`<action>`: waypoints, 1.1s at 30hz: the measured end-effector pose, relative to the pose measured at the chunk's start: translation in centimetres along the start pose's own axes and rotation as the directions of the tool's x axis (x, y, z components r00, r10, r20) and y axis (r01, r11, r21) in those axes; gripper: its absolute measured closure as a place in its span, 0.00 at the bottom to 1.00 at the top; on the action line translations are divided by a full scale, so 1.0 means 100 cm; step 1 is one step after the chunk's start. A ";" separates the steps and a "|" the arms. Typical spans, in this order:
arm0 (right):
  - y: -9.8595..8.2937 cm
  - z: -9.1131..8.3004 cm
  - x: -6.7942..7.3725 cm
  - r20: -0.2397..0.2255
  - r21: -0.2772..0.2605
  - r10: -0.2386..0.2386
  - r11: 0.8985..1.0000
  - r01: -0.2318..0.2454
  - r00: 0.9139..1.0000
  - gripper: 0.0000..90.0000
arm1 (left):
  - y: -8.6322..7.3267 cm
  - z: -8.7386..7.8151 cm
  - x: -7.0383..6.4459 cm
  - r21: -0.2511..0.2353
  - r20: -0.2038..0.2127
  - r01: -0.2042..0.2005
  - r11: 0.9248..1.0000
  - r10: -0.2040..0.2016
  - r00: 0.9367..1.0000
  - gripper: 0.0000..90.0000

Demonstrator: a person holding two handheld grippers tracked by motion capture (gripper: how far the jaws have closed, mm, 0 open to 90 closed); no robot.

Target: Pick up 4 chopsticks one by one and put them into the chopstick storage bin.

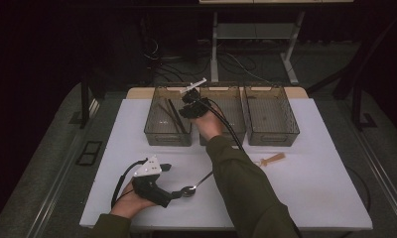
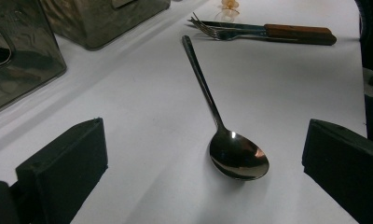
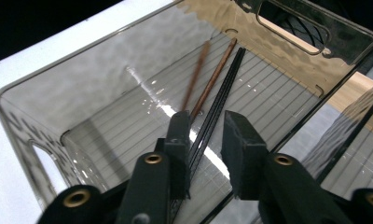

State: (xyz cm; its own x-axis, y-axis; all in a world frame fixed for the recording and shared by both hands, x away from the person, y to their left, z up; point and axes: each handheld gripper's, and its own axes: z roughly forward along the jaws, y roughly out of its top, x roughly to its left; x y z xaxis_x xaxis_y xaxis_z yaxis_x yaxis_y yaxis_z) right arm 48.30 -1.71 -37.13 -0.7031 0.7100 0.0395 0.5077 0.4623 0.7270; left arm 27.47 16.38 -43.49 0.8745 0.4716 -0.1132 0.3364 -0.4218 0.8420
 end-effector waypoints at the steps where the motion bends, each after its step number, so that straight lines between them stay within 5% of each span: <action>1: 0.000 -0.002 -0.001 -0.012 -0.005 0.002 1.000 -0.002 1.000 0.78 | 0.000 0.000 0.000 0.000 0.000 0.001 1.000 -0.001 1.000 0.00; 9: -0.006 -0.017 -0.005 -0.092 -0.044 0.022 0.999 -0.027 0.995 0.62 | 0.000 0.000 0.000 -0.004 -0.001 0.001 1.000 -0.001 1.000 0.00; 17: -0.020 -0.040 -0.005 -0.151 -0.050 -0.012 0.999 0.005 0.988 0.47 | 0.000 0.000 -0.001 -0.005 0.000 0.013 1.000 -0.013 1.000 0.00; 33: -0.063 -0.086 -0.019 -0.185 -0.098 -0.037 0.995 0.019 0.982 0.40 | 0.000 0.001 -0.001 0.012 -0.002 0.014 1.000 -0.014 1.000 0.00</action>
State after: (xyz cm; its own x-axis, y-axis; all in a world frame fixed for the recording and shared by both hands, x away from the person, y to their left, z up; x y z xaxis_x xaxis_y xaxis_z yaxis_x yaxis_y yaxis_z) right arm 42.11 -10.52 -35.93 -0.8017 0.5813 0.1388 0.4426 0.4213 0.7916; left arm 27.41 16.26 -43.57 0.8692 0.4787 -0.1238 0.3524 -0.4243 0.8341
